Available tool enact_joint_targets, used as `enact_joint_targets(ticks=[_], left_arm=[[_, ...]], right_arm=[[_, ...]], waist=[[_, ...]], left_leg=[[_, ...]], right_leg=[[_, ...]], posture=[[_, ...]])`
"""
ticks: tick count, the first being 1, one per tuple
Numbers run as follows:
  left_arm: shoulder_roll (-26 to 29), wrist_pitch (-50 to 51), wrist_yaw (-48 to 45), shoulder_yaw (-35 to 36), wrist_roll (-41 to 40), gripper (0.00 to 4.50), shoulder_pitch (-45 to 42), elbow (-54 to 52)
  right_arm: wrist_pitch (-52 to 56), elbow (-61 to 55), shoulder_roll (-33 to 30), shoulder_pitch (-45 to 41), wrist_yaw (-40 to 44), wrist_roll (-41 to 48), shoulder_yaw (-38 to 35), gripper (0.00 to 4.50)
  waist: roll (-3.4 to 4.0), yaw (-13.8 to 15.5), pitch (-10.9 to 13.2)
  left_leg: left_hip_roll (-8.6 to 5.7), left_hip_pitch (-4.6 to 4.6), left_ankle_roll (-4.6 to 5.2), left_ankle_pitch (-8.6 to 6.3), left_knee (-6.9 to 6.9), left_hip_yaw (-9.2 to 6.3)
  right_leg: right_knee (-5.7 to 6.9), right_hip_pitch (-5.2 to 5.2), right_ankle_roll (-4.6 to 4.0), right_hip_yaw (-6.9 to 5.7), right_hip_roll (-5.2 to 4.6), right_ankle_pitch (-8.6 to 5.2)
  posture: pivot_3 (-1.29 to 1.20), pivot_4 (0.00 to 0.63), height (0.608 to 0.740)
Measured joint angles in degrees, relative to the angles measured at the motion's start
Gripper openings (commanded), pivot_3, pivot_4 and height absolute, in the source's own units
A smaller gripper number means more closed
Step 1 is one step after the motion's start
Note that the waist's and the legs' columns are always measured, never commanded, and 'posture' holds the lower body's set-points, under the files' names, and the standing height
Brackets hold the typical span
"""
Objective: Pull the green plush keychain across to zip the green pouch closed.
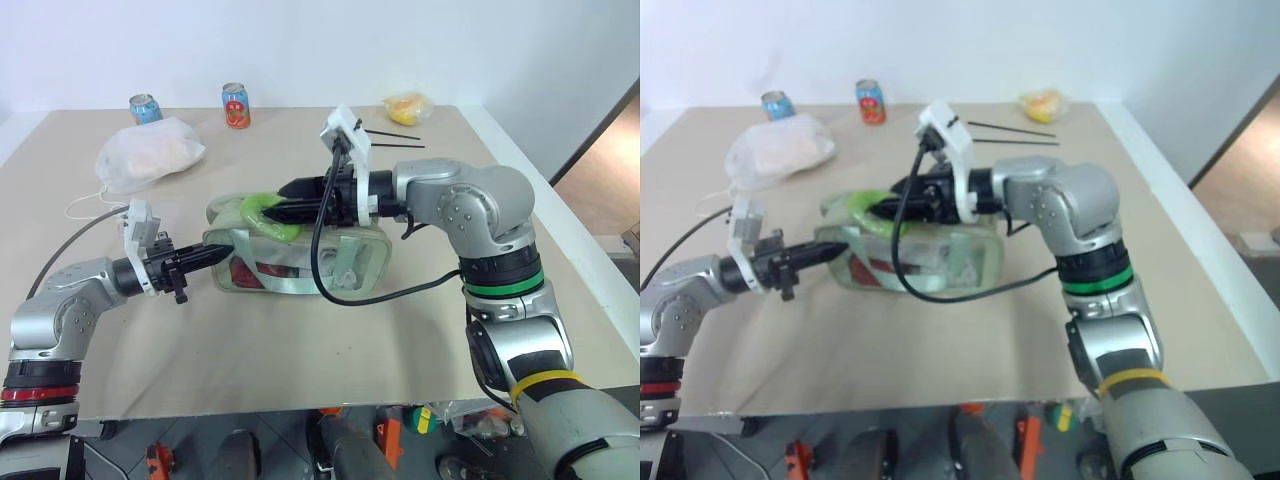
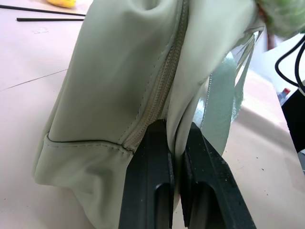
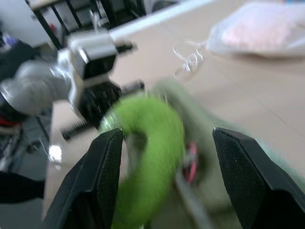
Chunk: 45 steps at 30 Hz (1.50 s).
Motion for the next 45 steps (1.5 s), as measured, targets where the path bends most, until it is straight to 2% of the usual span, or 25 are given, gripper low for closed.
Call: enact_joint_targets(ticks=[16, 19, 25, 26, 36, 40, 45], left_arm=[[-0.28, -0.12, 0.0, 0.01, 0.08, 0.0, -0.02, 0.02], [-0.3, -0.12, 0.19, 0.01, 0.1, 0.0, -0.03, 0.01], [-0.41, -0.12, 1.09, 0.04, 0.05, 0.0, -0.03, -0.03], [-0.43, -0.12, 1.15, 0.04, 0.04, 0.0, -0.03, -0.04], [-0.76, -0.04, 1.79, 0.09, -0.1, 0.0, 0.19, -0.68], [-1.06, 0.02, 1.76, -0.13, -0.33, 0.0, 0.29, -1.22], [-1.12, 0.05, 1.89, 0.0, -0.53, 0.0, 0.61, -1.78]], right_arm=[[1.55, -0.67, -0.66, 0.94, -0.14, 0.25, -0.04, 3.08], [1.27, -1.74, -1.77, 1.36, 0.13, -0.95, 2.2, 2.22], [-0.42, -1.74, -2.03, 1.37, 0.83, -1.86, 3.46, 0.12], [-0.55, -1.74, -2.09, 1.37, 1.02, -1.94, 3.46, 0.05], [-1.65, -0.3, -3.37, 0.64, 2.0, -1.8, 2.87, 0.05], [-1.42, 1.6, -8.66, -2.35, 4.77, 0.24, -2.07, 0.05], [-5.64, -0.06, -23.29, 0.89, 11.37, -1.15, -3.83, 0.05]], waist=[[0.0, 0.0, 0.0], [0.0, 0.0, 0.0], [0.0, 0.0, 0.0], [0.0, -0.01, 0.0], [0.02, 0.0, 0.01], [0.04, 0.04, 0.02], [0.04, 0.2, 0.02]], left_leg=[[-0.03, -0.04, 0.0, 0.0, 0.07, -0.02], [-0.03, -0.04, 0.01, 0.0, 0.08, -0.02], [-0.02, -0.03, 0.01, 0.0, 0.1, -0.03], [-0.02, -0.03, 0.0, 0.0, 0.1, -0.03], [-0.05, -0.08, 0.01, 0.0, 0.17, -0.04], [-0.12, -0.14, 0.04, -0.03, 0.18, -0.03], [-0.31, -0.18, 0.33, -0.19, 0.19, 0.01]], right_leg=[[0.0, 0.0, 0.01, -0.02, -0.03, 0.0], [0.0, 0.0, 0.01, -0.02, -0.02, 0.01], [0.0, 0.0, 0.02, -0.03, -0.01, 0.01], [0.0, 0.01, 0.02, -0.03, -0.01, 0.01], [0.0, 0.0, 0.04, -0.04, -0.03, 0.03], [-0.05, 0.0, 0.06, -0.04, -0.03, 0.03], [-0.13, 0.01, 0.16, 0.04, -0.28, -0.06]], posture=[[0.0, 0.15, 0.74], [0.0, 0.15, 0.74], [0.0, 0.15, 0.74], [0.0, 0.15, 0.74], [0.0, 0.15, 0.74], [0.0, 0.15, 0.74], [0.0, 0.15, 0.74]])
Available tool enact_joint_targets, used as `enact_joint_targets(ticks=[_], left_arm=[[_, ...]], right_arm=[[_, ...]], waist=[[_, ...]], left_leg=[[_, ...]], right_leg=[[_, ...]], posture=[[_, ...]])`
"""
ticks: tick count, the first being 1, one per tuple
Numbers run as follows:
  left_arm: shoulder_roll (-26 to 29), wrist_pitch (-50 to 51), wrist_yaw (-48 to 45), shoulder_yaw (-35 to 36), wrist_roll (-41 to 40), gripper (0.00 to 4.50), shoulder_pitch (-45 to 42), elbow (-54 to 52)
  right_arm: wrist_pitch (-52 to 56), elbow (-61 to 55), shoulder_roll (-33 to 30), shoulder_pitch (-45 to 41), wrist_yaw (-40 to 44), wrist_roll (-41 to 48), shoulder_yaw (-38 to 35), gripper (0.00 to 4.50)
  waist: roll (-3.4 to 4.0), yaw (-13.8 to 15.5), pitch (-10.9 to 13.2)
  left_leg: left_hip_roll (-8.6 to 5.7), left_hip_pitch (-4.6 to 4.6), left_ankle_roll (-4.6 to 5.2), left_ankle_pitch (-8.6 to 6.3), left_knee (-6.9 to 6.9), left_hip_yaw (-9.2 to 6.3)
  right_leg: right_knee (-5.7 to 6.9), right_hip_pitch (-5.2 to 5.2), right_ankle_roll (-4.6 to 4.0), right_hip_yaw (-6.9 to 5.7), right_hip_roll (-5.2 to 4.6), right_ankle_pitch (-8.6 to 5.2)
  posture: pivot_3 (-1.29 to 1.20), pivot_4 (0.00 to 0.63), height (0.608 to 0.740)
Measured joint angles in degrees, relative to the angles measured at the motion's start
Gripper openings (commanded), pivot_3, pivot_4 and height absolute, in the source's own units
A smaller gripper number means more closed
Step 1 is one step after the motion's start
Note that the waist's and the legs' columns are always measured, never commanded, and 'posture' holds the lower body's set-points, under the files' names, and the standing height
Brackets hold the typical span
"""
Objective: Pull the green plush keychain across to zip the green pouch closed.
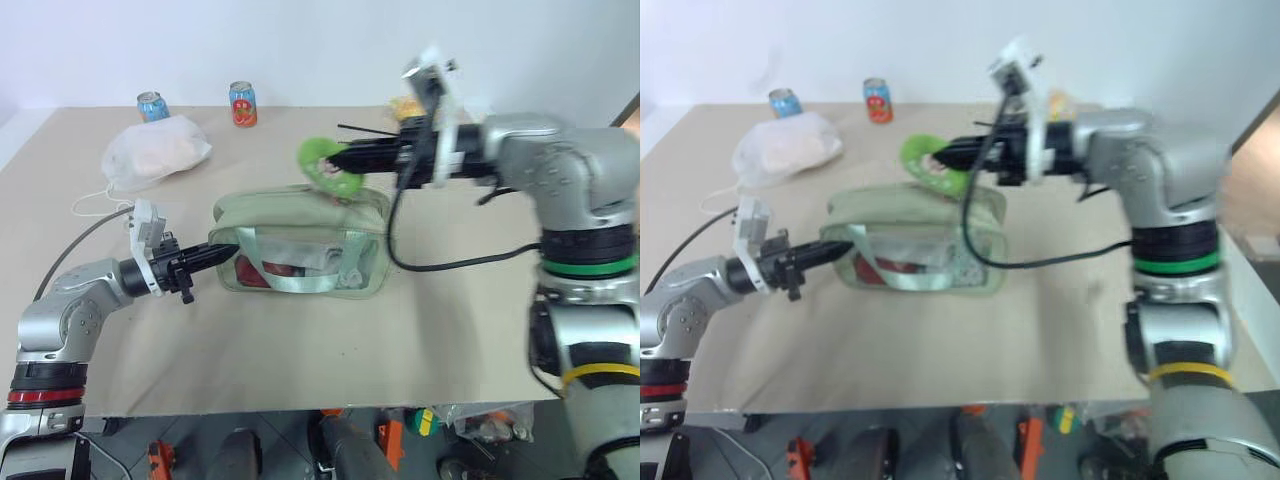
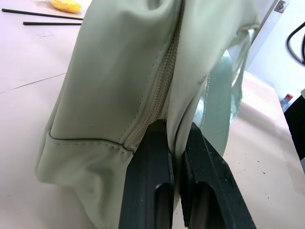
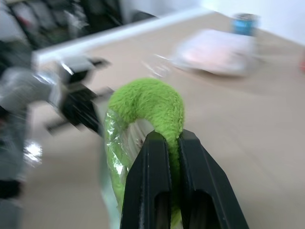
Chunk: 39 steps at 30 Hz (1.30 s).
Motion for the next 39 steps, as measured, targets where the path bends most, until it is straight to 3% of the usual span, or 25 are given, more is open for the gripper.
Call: enact_joint_targets(ticks=[4, 8, 13, 18, 22, 25, 31, 32, 33, 36, 38, 39], left_arm=[[0.01, 0.0, 0.06, 0.19, -0.12, 0.0, 0.31, -0.16], [-0.15, 0.56, -0.24, -1.27, -0.89, 0.0, 0.4, -1.4], [-0.4, 3.88, 2.08, -1.55, -3.14, 0.0, 0.56, -2.52], [-0.14, 5.55, 4.72, 0.91, -4.36, 0.0, 1.65, -2.15], [-0.07, 6.23, 6.55, 2.27, -4.5, 0.0, 2.04, -2.15], [-0.08, 6.56, 8.26, 3.09, -4.58, 0.0, 2.18, -2.19], [-0.08, 7.38, 9.81, 3.57, -4.81, 2.12, 3.51, -2.36], [-0.07, 7.93, 9.75, 3.78, -5.29, 2.3, 3.58, -2.37], [-0.06, 8.61, 9.62, 4.23, -6.05, 2.84, 3.61, -2.47], [0.74, 10.48, 9.87, 6.71, -8.76, 3.87, 3.63, -4.5], [1.53, 10.31, 11.36, 9.26, -9.51, 4.45, 3.61, -6.17], [2.29, 10.44, 12.85, 11.48, -10.15, 4.45, 4.12, -7.44]], right_arm=[[-7.72, 0.67, -8.36, 7.68, 2.47, -5.68, 0.53, 0.05], [-19.18, 8.26, -10.22, 11.6, -1.27, -14.84, 4.87, 0.05], [-25.31, 10.93, -6.67, 17.62, -7.48, -19.7, 6.58, 0.05], [-20.09, 3.15, 5.22, 27.75, -10.96, -17.51, 7.06, 0.05], [-15.62, 0.63, 5.64, 27.73, -10.06, -14.04, 3.59, 1.19], [-12.41, 1.64, 5.03, 26.33, -7.87, -10.79, 0.47, 2.38], [-10.74, 5.97, 2.94, 21.23, -6.34, -6.49, -8.64, 4.46], [-10.29, 6.42, 2.89, 20.76, -6.3, -5.8, -9.77, 4.5], [-9.69, 6.52, 2.88, 20.57, -6.19, -4.91, -10.95, 4.5], [-7.13, 7.58, 1.49, 20.27, -5.56, -2.11, -14.02, 4.5], [-5.83, 7.46, 0.06, 20.6, -4.14, 0.2, -16.42, 4.5], [-5.66, 6.5, -1.4, 22.33, -2.48, 1.75, -18.14, 4.5]], waist=[[0.01, -0.08, 0.0], [0.02, -0.23, 0.01], [-0.05, -0.29, -0.04], [0.02, -1.51, -0.03], [0.02, -1.81, -0.03], [0.05, -1.83, -0.02], [0.05, -1.84, -0.01], [0.05, -1.83, -0.01], [0.05, -1.81, -0.01], [0.05, -1.79, 0.0], [0.06, -1.78, 0.0], [0.05, -1.74, 0.0]], left_leg=[[-0.09, 0.04, 0.04, -0.02, 0.01, 0.09], [-0.11, 0.09, 0.04, 0.0, 0.15, 0.22], [-0.08, 0.18, 0.08, 0.02, 0.15, 0.21], [0.07, 0.14, 0.05, 0.03, 0.08, 0.21], [0.2, 0.3, 0.01, 0.09, 0.14, 0.15], [0.25, 0.37, 0.04, 0.11, 0.15, 0.14], [0.25, 0.27, 0.08, 0.09, 0.11, 0.16], [0.24, 0.25, 0.09, 0.08, 0.11, 0.16], [0.24, 0.22, 0.1, 0.07, 0.11, 0.15], [0.18, 0.14, 0.12, 0.04, 0.11, 0.16], [0.12, 0.12, 0.14, 0.03, 0.1, 0.18], [0.12, 0.1, 0.15, 0.02, 0.1, 0.17]], right_leg=[[0.01, 0.01, 0.05, 0.08, -0.1, -0.03], [0.03, 0.05, 0.23, 0.22, -0.1, 0.08], [0.04, 0.15, 0.28, 0.27, -0.03, 0.11], [0.22, 0.17, 0.23, 0.33, 0.14, 0.09], [0.24, 0.21, 0.27, 0.26, 0.3, 0.15], [0.24, 0.2, 0.24, 0.26, 0.54, 0.17], [0.16, 0.11, 0.2, 0.29, 0.56, 0.15], [0.16, 0.1, 0.19, 0.29, 0.53, 0.14], [0.15, 0.08, 0.18, 0.28, 0.52, 0.13], [0.1, 0.06, 0.16, 0.28, 0.41, 0.12], [0.08, 0.03, 0.16, 0.31, 0.35, 0.12], [0.04, 0.04, 0.16, 0.29, 0.31, 0.12]], posture=[[0.0, 0.15, 0.74], [0.0, 0.15, 0.74], [0.0, 0.15, 0.74], [0.0, 0.15, 0.74], [0.0, 0.15, 0.74], [0.0, 0.15, 0.74], [0.0, 0.15, 0.74], [0.0, 0.15, 0.74], [0.0, 0.15, 0.74], [0.0, 0.15, 0.74], [0.0, 0.15, 0.74], [0.0, 0.15, 0.74]])
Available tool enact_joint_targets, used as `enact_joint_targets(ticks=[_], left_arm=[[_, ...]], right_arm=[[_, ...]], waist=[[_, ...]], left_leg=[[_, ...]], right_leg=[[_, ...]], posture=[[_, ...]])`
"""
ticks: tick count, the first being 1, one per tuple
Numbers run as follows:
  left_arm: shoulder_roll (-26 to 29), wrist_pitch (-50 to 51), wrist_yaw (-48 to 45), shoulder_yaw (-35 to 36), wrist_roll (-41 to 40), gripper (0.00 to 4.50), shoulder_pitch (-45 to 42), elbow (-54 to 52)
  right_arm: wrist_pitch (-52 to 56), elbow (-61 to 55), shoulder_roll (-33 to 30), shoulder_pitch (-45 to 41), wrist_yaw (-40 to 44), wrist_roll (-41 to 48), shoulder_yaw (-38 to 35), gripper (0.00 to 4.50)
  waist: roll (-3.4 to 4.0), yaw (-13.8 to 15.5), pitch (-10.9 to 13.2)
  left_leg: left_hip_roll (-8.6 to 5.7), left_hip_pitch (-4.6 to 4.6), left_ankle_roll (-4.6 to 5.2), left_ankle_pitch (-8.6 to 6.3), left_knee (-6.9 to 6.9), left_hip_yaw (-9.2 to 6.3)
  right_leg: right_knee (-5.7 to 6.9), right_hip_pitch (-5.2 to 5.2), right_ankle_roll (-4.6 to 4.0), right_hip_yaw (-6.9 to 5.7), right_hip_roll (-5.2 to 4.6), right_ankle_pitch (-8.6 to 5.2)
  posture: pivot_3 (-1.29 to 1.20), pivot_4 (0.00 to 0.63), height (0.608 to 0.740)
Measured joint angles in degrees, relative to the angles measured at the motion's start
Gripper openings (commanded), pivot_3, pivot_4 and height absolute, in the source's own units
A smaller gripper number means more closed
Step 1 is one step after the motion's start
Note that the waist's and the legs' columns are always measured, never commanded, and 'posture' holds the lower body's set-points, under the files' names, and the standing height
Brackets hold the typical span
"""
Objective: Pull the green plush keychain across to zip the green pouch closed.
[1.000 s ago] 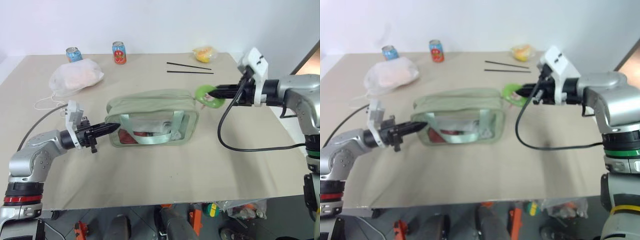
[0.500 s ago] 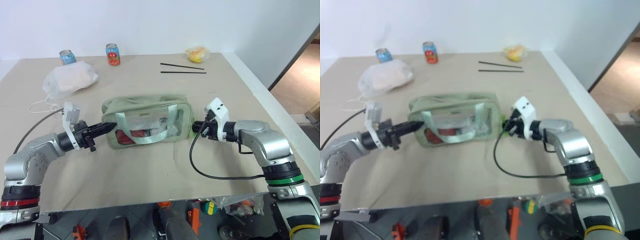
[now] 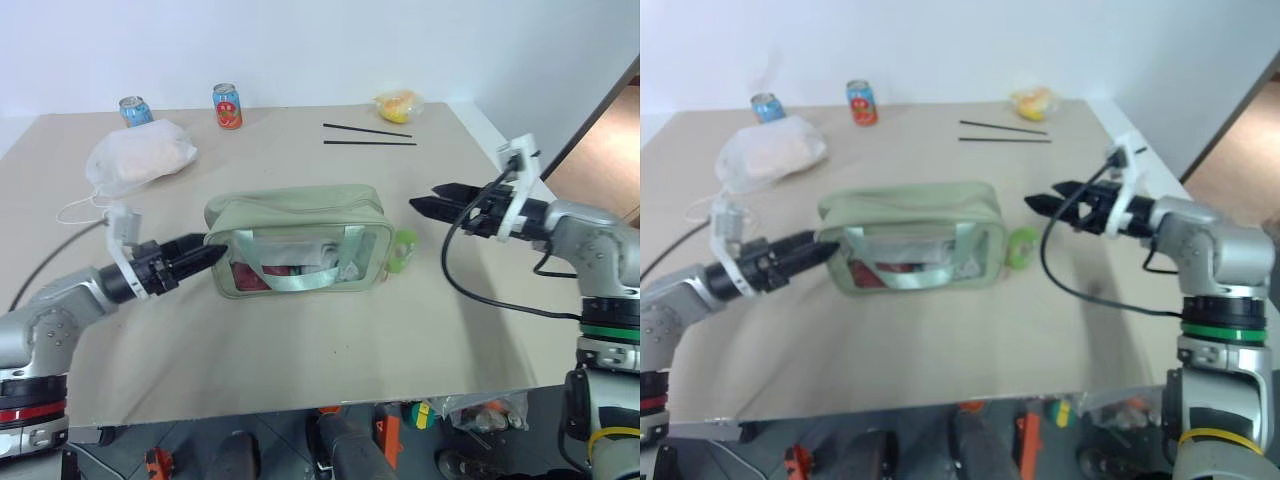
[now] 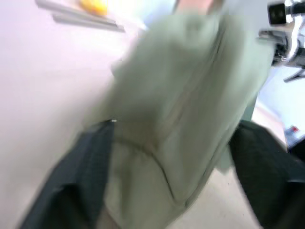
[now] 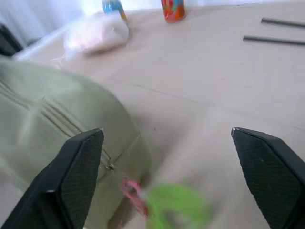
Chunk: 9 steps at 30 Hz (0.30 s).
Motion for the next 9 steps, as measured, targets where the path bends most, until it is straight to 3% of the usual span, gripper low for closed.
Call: enact_joint_targets(ticks=[5, 9], left_arm=[[5.82, 2.3, 1.58, 9.38, -0.97, 4.45, 10.94, -1.51], [6.06, 2.41, 2.75, 13.49, 0.39, 4.45, 19.69, 1.09]], right_arm=[[-0.96, -2.23, -3.56, 10.35, 4.44, 2.03, -4.08, 4.5], [-1.65, -2.34, -2.6, 14.71, 4.07, 2.41, -4.9, 4.5]], waist=[[0.03, -0.28, -0.01], [0.04, -0.23, 0.01]], left_leg=[[0.04, 0.14, 0.22, -0.21, -0.03, 0.14], [0.09, 0.16, 0.21, -0.19, 0.07, 0.08]], right_leg=[[-0.02, 0.01, -0.08, 0.12, -0.09, -0.13], [0.03, 0.01, -0.07, -0.01, -0.06, -0.11]], posture=[[0.0, 0.15, 0.74], [0.0, 0.15, 0.74]])
